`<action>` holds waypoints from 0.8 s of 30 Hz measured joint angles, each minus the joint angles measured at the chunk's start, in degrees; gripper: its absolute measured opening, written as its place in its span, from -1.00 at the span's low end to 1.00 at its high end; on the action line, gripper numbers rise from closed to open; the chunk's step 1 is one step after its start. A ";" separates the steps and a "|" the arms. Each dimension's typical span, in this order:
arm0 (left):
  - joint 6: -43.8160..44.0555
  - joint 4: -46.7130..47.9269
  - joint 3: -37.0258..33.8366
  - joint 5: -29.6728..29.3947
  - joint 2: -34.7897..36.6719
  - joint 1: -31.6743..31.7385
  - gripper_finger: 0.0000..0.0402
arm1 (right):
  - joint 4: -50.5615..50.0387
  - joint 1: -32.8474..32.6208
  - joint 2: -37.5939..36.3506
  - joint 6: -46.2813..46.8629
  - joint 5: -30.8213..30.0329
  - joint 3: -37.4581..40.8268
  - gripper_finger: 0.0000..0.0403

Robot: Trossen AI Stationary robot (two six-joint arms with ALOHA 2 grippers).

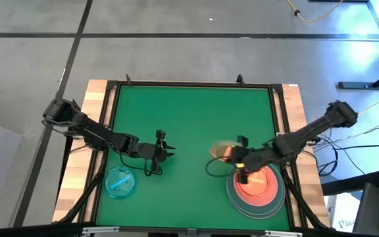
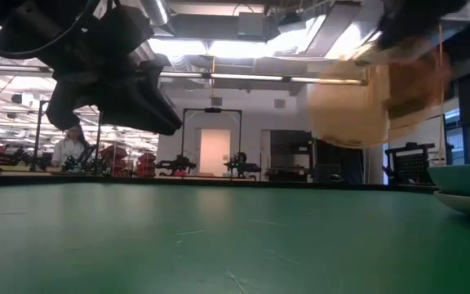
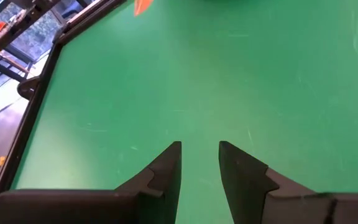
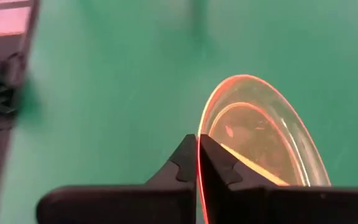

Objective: Stack plastic plates
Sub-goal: Stack the light orange plate on top of the light orange plate

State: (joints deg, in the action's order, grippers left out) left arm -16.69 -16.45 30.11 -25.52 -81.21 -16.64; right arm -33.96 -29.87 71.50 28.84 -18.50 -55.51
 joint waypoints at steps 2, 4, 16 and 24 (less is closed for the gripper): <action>0.02 0.71 0.00 0.00 0.00 0.00 -0.50 | -3.03 -2.36 -2.37 4.97 0.92 0.00 -0.99; 0.07 0.70 0.00 0.00 0.00 -0.01 -0.50 | -5.58 -5.16 -4.37 10.90 1.98 0.02 -0.99; 3.02 0.57 0.00 -0.45 -0.02 0.00 -0.50 | -7.76 -8.98 -10.24 45.99 20.00 -0.04 -0.99; 3.04 1.24 0.00 -0.52 -0.02 0.00 -0.50 | -11.64 -8.61 -6.67 44.85 16.61 0.35 -0.99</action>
State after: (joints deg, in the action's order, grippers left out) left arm -13.65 -15.22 30.11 -26.04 -81.23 -16.64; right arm -45.60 -38.48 64.83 73.70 -1.88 -55.16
